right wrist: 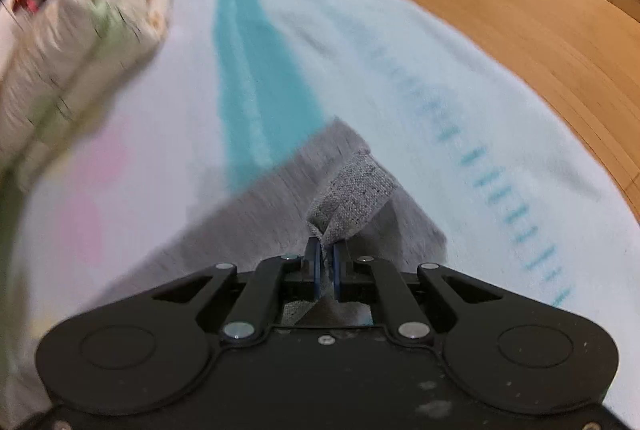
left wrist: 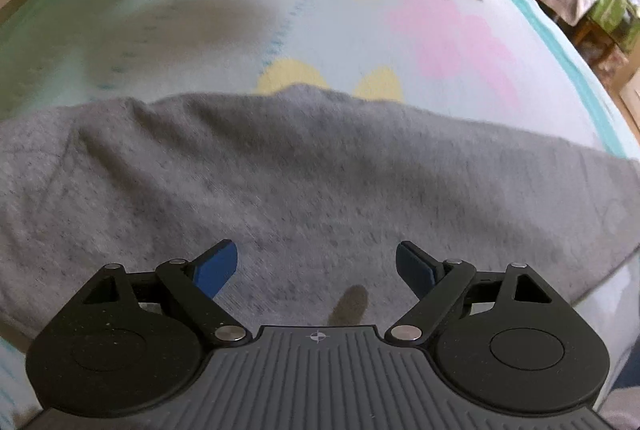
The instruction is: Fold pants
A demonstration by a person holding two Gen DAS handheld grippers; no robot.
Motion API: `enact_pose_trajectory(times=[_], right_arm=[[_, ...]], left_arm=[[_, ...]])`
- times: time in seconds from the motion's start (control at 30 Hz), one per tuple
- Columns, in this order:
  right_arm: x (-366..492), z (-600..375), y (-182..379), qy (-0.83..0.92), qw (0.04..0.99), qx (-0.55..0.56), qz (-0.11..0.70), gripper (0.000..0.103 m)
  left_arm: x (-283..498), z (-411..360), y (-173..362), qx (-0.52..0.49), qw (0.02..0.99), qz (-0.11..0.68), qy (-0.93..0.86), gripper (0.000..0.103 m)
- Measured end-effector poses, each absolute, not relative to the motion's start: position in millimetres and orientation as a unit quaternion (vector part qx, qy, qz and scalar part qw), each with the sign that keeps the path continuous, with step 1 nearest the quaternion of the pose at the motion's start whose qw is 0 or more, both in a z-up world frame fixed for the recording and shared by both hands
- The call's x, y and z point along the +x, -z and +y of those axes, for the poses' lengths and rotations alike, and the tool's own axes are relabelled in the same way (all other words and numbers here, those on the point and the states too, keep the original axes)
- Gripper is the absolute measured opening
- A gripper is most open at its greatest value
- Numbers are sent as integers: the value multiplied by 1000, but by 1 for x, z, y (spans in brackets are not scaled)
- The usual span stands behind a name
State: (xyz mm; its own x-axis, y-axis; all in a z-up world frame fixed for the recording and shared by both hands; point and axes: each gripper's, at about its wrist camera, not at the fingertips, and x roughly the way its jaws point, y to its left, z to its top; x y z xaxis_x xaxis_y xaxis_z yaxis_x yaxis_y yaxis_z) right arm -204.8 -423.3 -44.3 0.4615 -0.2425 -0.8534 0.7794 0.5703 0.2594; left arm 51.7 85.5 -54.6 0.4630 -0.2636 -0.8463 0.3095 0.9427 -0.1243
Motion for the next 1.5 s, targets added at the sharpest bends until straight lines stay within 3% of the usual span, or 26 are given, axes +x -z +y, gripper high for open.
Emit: enact_pose_trajectory(times=[0.4, 0.57, 0.77, 0.87, 1.07, 1.23, 1.5], right_arm=[[-213, -426, 71, 324, 770, 306, 457, 12], [-215, -416, 54, 350, 781, 241, 458, 32], [-203, -393, 24, 370, 811, 138, 431, 32], [-182, -370, 12, 326, 842, 118, 414, 32], [-116, -299, 5, 181, 895, 90, 399, 35], [-48, -217, 17, 43, 917, 53, 393, 39], [48, -92, 52, -140, 910, -7, 391, 48]], left_arm=[[32, 68, 73, 106, 845, 492, 183, 87], [25, 80, 74, 73, 856, 480, 179, 90], [19, 74, 71, 62, 860, 472, 182, 90], [26, 84, 60, 10, 862, 473, 183, 85], [60, 108, 40, -25, 886, 442, 140, 85], [62, 133, 57, -47, 879, 465, 96, 85], [21, 129, 69, -6, 893, 434, 115, 86]])
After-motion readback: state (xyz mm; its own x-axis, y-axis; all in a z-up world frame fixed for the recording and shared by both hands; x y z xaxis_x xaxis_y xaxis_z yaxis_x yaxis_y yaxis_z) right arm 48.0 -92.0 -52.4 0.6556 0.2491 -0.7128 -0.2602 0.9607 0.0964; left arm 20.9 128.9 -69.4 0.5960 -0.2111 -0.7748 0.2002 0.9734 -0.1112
